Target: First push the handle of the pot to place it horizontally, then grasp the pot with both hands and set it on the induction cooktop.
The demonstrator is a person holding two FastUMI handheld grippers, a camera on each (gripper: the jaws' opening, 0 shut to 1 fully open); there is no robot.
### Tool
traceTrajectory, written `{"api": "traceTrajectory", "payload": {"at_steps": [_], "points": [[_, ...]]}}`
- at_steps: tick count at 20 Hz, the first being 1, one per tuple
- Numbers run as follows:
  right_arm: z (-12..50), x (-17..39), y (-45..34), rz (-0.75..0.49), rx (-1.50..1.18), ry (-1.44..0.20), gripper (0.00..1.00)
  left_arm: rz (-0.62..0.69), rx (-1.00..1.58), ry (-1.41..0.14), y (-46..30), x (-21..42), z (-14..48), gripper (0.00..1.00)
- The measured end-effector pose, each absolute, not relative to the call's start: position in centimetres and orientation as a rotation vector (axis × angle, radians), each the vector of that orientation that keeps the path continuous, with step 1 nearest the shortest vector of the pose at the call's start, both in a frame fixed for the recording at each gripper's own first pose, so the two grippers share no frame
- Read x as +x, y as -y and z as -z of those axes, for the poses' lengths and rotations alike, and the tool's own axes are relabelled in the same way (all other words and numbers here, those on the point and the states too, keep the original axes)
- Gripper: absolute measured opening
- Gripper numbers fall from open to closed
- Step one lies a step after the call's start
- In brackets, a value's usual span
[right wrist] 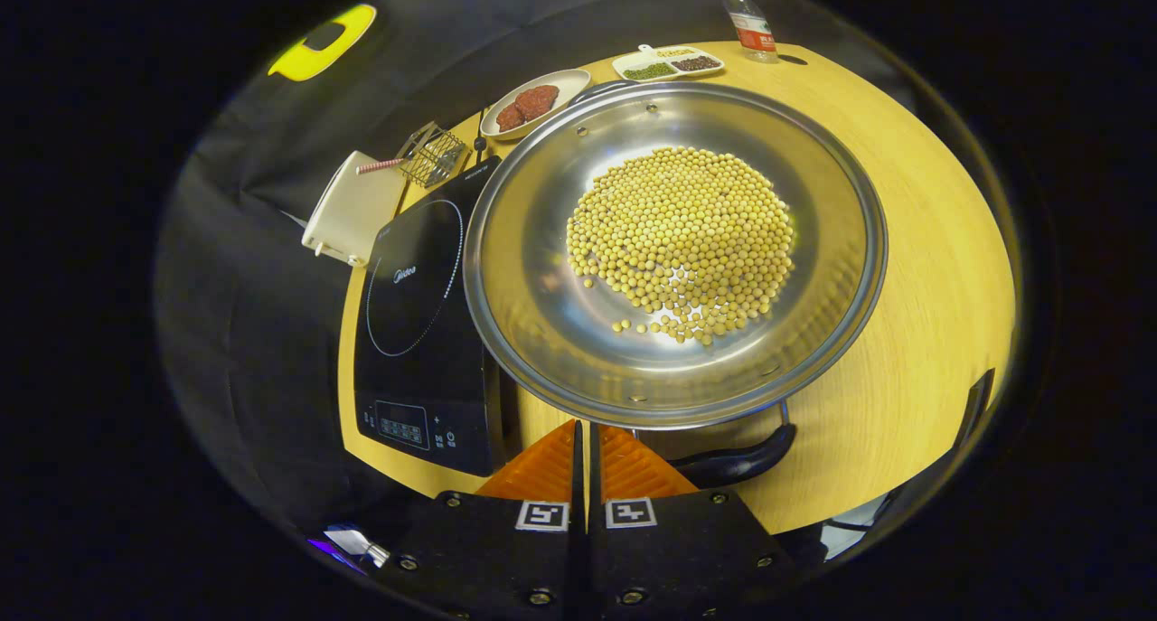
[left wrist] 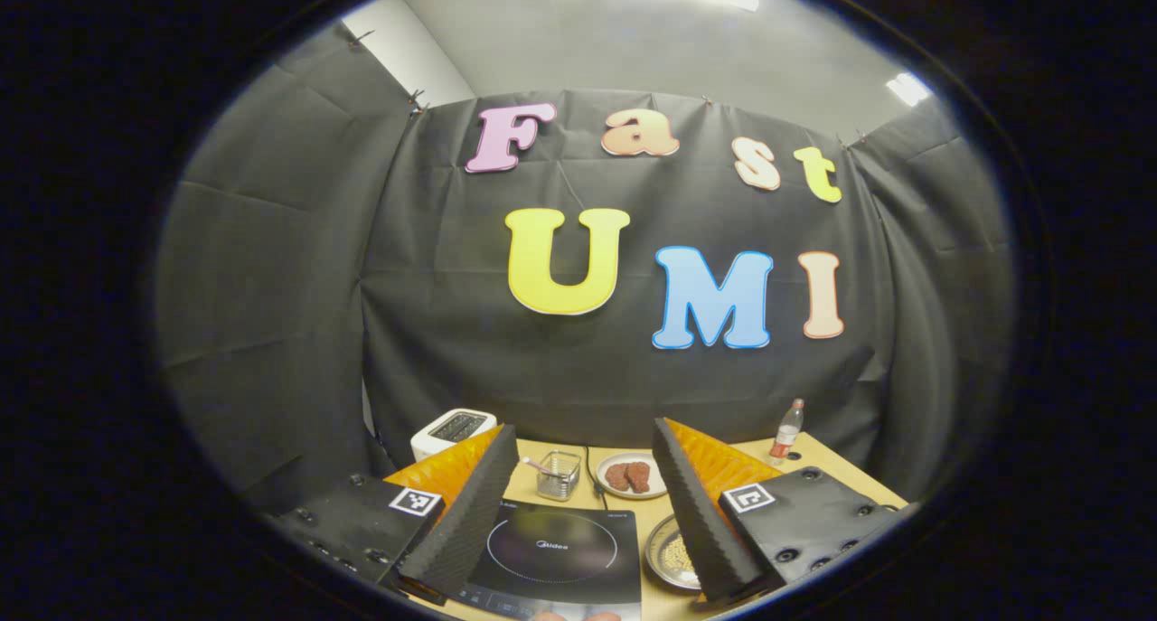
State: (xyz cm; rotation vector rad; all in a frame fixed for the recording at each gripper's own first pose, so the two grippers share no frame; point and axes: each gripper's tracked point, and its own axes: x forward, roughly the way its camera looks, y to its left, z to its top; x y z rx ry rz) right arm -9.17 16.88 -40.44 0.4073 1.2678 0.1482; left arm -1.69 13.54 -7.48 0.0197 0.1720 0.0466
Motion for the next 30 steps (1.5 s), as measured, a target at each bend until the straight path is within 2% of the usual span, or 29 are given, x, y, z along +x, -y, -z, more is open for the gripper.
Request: {"api": "traceTrajectory", "payload": {"at_steps": [1,2,6,8,20,30], "points": [[40.3,-9.1,-16.9,-0.141,0.425,-1.262,0.01,-0.048,0.015,-0.173,-13.6,-1.6,7.5,1.00],[40.4,-9.0,-16.7,-0.136,0.429,-1.258,0.01,-0.046,0.010,-0.169,-13.6,-1.6,7.3,0.95],[40.4,-9.2,-15.4,-0.130,0.411,-1.252,0.01,-0.032,0.017,-0.159,-12.2,-1.5,6.6,0.95],[40.1,-9.0,-14.3,-0.124,0.422,-1.248,0.01,-0.024,0.024,-0.148,-11.3,-1.7,6.1,1.00],[39.5,-10.1,-7.8,-0.132,0.359,-1.256,0.01,-0.037,-0.017,-0.108,-5.7,0.5,4.8,0.98],[39.5,-9.4,-2.9,-0.145,0.272,-1.258,0.01,-0.031,0.004,-0.143,-2.1,0.7,6.4,1.00]]}}
